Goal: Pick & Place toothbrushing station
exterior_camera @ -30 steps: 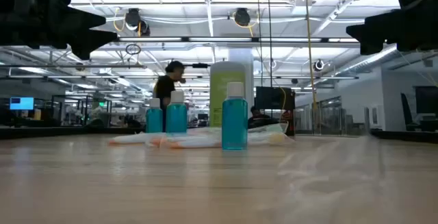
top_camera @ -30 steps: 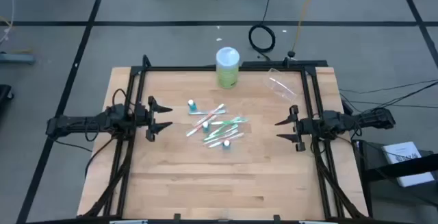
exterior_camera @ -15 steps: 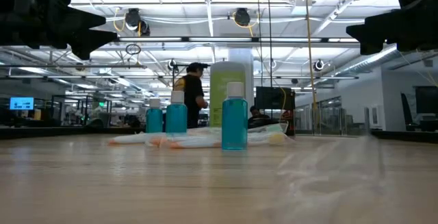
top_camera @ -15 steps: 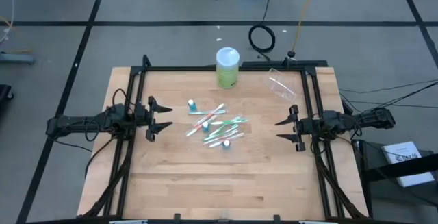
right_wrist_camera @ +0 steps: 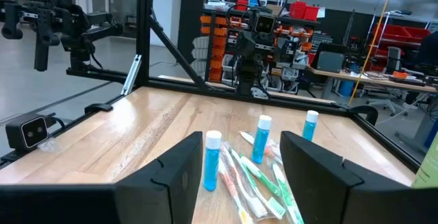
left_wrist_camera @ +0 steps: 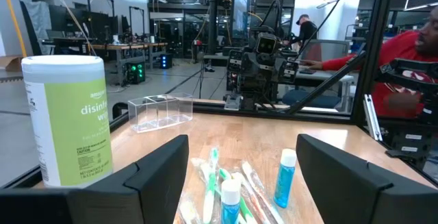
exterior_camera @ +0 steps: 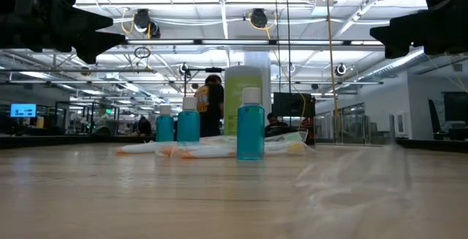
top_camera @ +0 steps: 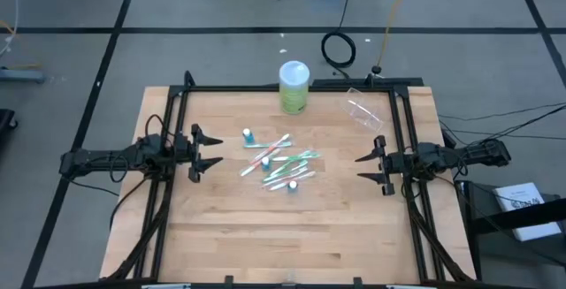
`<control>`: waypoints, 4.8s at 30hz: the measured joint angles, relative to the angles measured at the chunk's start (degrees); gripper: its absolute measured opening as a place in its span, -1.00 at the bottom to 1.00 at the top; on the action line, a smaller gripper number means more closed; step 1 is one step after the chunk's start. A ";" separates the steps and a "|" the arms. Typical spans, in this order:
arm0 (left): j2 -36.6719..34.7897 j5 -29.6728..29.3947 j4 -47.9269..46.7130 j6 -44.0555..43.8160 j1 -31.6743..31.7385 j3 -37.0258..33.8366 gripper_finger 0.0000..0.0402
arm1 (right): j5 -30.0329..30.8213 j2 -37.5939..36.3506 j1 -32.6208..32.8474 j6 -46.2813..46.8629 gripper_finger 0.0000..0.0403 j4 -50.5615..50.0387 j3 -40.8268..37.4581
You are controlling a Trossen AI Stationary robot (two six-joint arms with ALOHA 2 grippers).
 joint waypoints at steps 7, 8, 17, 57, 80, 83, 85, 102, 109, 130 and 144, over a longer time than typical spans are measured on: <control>-0.02 0.00 0.00 0.00 -0.01 0.00 0.40 | 0.00 0.00 0.00 0.00 -0.07 0.01 -0.01; 0.00 0.00 -0.01 0.00 0.00 0.00 0.40 | 0.00 0.02 0.00 0.02 -0.07 0.02 0.00; 0.00 0.00 -0.01 0.00 -0.02 0.00 0.40 | -0.02 0.00 0.00 0.00 -0.07 0.01 -0.01; 0.00 0.00 0.01 0.00 0.00 0.00 0.40 | -0.02 0.02 0.00 0.00 -0.07 0.00 0.00; 0.08 -1.93 0.42 -1.09 -0.02 0.00 0.40 | -0.02 0.01 0.00 0.00 -0.06 0.02 0.00; 1.05 -5.16 -0.84 -1.42 -0.02 0.04 0.40 | 0.00 0.00 0.00 0.02 -0.06 0.00 0.00; 2.73 -10.31 -4.50 -1.74 -0.01 0.02 0.39 | 0.00 0.01 0.00 0.00 -0.06 0.02 0.00; 32.28 -15.91 -11.22 -2.52 8.11 13.47 0.40 | 0.00 0.02 0.00 0.00 -0.06 0.00 0.00; 47.86 -9.52 -10.06 3.48 12.90 21.12 0.40 | -0.01 0.01 0.00 0.00 -0.07 0.00 -0.01; 60.91 -6.11 28.64 6.85 18.38 3.95 0.40 | 0.00 0.02 0.00 0.00 -0.07 0.00 0.00; 70.99 -3.51 36.16 6.61 18.27 4.85 0.40 | 0.00 0.02 0.00 0.00 -0.06 0.02 0.00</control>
